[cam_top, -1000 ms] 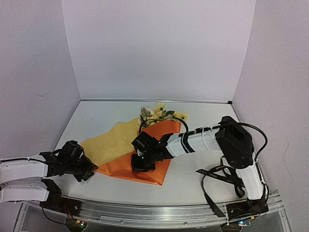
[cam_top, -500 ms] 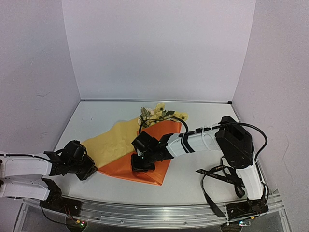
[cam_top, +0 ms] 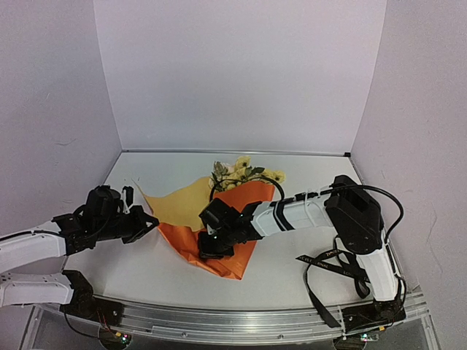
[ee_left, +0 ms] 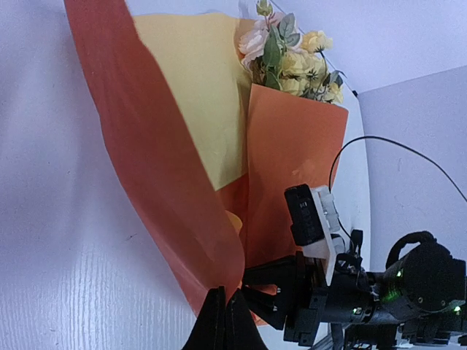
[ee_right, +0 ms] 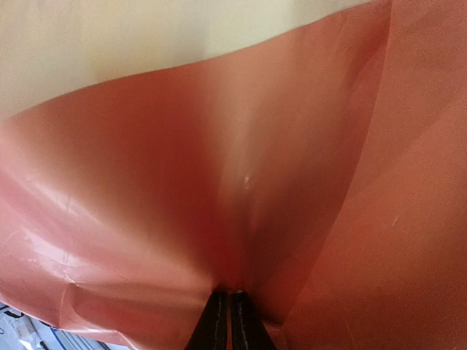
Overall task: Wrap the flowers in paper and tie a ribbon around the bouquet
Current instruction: Fold the 2/3-folded wrapping paper at the center of the board.
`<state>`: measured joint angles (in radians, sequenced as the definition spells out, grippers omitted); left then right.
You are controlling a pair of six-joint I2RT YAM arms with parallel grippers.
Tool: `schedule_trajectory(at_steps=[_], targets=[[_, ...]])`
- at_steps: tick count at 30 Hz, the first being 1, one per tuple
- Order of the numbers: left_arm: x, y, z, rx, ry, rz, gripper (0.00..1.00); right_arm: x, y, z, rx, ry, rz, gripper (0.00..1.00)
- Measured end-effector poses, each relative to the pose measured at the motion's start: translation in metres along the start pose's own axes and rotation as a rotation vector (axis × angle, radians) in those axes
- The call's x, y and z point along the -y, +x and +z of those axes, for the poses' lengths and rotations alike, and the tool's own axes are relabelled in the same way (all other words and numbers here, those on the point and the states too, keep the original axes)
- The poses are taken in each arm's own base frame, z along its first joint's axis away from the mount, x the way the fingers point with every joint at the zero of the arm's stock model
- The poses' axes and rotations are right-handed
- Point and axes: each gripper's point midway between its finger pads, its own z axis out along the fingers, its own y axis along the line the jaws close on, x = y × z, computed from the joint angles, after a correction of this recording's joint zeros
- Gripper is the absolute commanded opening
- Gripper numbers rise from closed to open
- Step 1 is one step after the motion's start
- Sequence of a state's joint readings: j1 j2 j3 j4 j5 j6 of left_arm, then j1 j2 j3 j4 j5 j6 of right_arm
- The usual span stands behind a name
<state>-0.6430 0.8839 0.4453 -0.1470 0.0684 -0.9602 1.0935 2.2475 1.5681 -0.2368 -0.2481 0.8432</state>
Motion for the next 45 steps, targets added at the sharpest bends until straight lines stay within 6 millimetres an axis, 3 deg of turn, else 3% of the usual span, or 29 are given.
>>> schedule_trajectory(at_steps=[6,9,15,23,28,32,36,41,45], targets=[[-0.012,0.005,-0.005,-0.008,-0.050,-0.002,0.00,0.000,0.000,0.000,-0.001,-0.001,0.000,0.08],[-0.034,0.013,-0.004,-0.010,-0.111,-0.059,0.00,-0.001,0.000,0.000,-0.003,-0.004,-0.004,0.10],[-0.099,0.052,-0.002,-0.073,-0.279,-0.182,0.00,0.004,0.009,-0.009,-0.043,0.028,-0.057,0.14],[-0.099,0.052,-0.002,-0.070,-0.279,-0.203,0.00,-0.001,0.026,-0.019,-0.096,0.077,-0.170,0.16],[-0.099,0.052,-0.002,-0.070,-0.279,-0.205,0.00,-0.014,0.043,-0.026,-0.130,0.104,-0.268,0.12],[-0.099,0.052,-0.002,-0.070,-0.278,-0.205,0.00,-0.031,0.046,-0.028,-0.128,0.089,-0.298,0.12],[-0.099,0.052,-0.002,-0.070,-0.277,-0.202,0.00,-0.036,0.042,-0.021,-0.120,0.091,-0.302,0.11],[-0.096,0.051,-0.003,-0.066,-0.266,-0.195,0.00,-0.023,0.044,-0.001,-0.129,0.134,-0.294,0.09],[-0.090,0.047,-0.006,-0.063,-0.252,-0.178,0.00,-0.025,0.037,0.002,-0.110,0.138,-0.287,0.08]])
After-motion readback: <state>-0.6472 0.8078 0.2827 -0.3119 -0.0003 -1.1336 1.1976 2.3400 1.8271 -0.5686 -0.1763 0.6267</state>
